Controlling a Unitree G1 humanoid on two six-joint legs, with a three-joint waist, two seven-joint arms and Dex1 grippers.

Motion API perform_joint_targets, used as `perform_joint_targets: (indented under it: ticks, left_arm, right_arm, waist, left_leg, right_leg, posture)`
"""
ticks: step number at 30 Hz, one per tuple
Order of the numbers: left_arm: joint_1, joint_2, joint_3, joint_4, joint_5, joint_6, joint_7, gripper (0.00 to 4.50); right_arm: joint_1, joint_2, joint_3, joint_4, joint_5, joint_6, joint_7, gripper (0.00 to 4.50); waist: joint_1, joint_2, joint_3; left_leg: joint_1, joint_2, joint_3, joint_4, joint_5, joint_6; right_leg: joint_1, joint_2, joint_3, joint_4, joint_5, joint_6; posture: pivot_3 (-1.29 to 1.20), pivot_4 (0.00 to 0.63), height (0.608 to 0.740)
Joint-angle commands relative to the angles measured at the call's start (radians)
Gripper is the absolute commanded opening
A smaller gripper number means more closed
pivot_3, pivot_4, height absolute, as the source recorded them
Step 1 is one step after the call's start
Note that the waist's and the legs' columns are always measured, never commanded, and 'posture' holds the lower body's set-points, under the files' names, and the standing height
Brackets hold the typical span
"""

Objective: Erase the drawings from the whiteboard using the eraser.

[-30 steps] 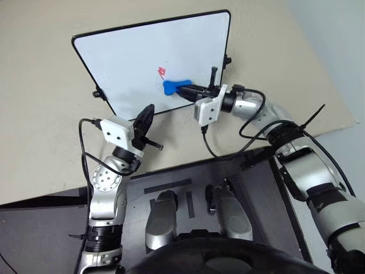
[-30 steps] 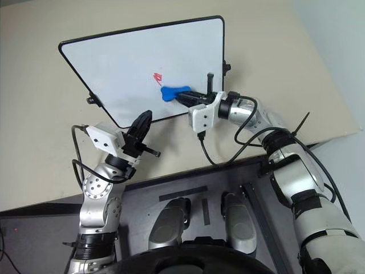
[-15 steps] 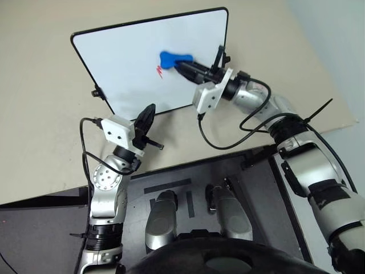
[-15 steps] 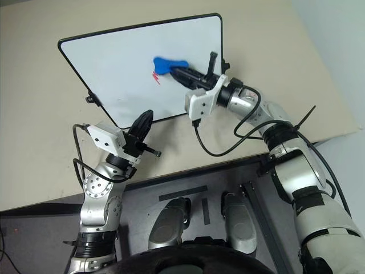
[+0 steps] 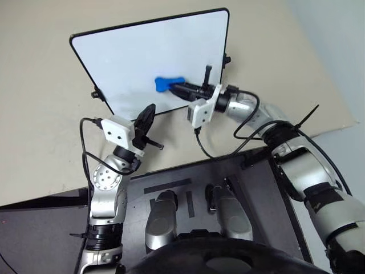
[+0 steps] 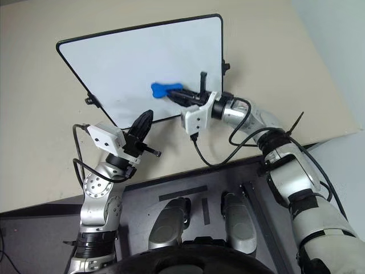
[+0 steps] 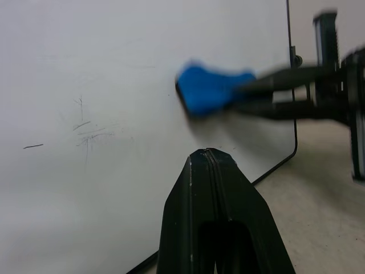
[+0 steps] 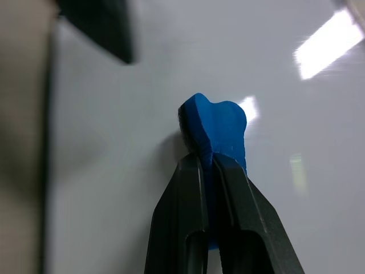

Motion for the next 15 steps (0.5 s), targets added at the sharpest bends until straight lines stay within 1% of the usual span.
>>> perform_joint_targets:
  ticks: [1, 5, 9, 12, 15]
  left_arm:
    - [-0.002, 0.001, -0.001, -0.015, -0.003, -0.016, -0.002, 0.00]
    - [-0.004, -0.001, -0.004, -0.014, -0.002, -0.015, -0.002, 0.00]
    - [0.001, -0.004, -0.007, -0.020, 0.000, -0.015, 0.001, 0.00]
    - [0.012, -0.004, -0.003, -0.028, -0.002, -0.016, 0.004, 0.00]
    - [0.018, -0.005, -0.004, -0.031, -0.003, -0.016, 0.003, 0.00]
  right_arm:
    - [-0.003, 0.000, 0.000, -0.020, 0.023, 0.009, 0.032, 0.01]
    - [0.008, -0.008, -0.016, -0.050, 0.039, 0.010, 0.045, 0.01]
    - [0.066, -0.044, -0.030, -0.139, 0.148, 0.027, 0.160, 0.01]
    - [0.202, -0.126, -0.043, -0.324, 0.321, 0.160, 0.349, 0.01]
    - [0.319, -0.200, -0.075, -0.503, 0.424, 0.320, 0.450, 0.01]
  waist:
    - [0.000, 0.000, 0.000]
    - [0.000, 0.000, 0.000]
    - [0.000, 0.000, 0.000]
    - [0.009, -0.001, -0.001]
    - [0.011, -0.001, -0.001]
  left_leg:
    - [0.000, 0.000, 0.000, 0.000, 0.000, 0.000]
    - [0.000, 0.000, 0.000, 0.000, 0.000, 0.000]
    - [-0.001, 0.000, 0.000, 0.000, 0.000, 0.000]
    - [-0.002, 0.000, 0.000, 0.000, -0.001, 0.001]
    - [-0.004, 0.000, 0.001, 0.002, -0.002, 0.002]
  right_leg:
    - [0.000, 0.000, 0.000, 0.000, 0.000, 0.000]
    - [0.000, 0.000, 0.000, 0.000, 0.000, 0.000]
    - [0.000, 0.000, 0.000, -0.001, 0.000, 0.000]
    - [0.000, 0.000, -0.001, -0.002, -0.001, 0.001]
    - [0.000, 0.000, -0.002, -0.004, -0.001, 0.001]
  posture:
    - [0.00, 0.150, 0.740]
    - [0.00, 0.150, 0.740]
    - [0.00, 0.150, 0.740]
    - [0.00, 0.150, 0.740]
    - [0.00, 0.150, 0.740]
